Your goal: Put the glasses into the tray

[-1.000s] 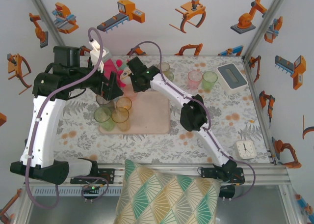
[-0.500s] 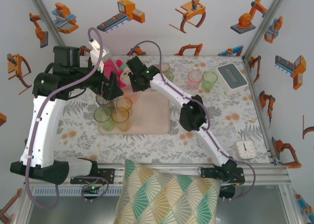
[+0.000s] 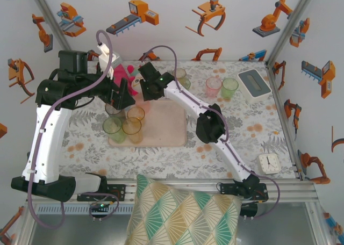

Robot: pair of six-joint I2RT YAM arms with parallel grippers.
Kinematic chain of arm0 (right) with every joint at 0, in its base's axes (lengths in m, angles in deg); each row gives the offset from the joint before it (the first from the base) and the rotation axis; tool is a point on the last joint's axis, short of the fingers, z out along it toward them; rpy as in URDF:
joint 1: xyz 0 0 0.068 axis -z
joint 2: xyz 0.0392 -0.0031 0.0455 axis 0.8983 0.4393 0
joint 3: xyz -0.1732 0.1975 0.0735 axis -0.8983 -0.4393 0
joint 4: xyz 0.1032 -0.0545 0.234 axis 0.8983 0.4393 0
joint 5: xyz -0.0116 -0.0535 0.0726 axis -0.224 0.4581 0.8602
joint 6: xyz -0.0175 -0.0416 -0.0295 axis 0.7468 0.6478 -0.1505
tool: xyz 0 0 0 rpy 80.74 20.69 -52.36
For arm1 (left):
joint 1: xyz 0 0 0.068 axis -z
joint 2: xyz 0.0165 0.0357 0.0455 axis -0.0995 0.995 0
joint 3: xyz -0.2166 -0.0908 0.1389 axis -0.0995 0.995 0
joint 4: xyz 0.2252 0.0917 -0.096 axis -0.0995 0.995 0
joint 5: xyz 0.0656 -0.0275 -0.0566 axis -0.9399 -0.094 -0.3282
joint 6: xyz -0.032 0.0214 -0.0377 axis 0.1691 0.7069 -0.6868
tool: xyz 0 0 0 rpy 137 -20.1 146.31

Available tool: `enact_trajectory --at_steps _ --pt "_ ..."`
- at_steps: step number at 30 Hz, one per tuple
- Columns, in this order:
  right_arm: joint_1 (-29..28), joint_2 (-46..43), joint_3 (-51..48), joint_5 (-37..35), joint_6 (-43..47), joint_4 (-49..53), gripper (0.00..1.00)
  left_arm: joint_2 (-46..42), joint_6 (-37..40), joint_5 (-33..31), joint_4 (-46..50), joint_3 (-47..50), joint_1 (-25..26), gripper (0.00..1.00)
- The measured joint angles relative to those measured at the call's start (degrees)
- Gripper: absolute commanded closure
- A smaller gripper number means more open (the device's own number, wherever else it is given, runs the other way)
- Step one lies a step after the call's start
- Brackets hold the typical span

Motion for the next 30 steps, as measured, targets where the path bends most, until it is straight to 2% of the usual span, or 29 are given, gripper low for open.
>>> enact_trajectory --at_steps 30 --pt "0.33 -0.22 0.00 0.46 1.68 -0.26 0.56 0.00 -0.42 -0.02 0.00 0.00 -0.07 0.03"
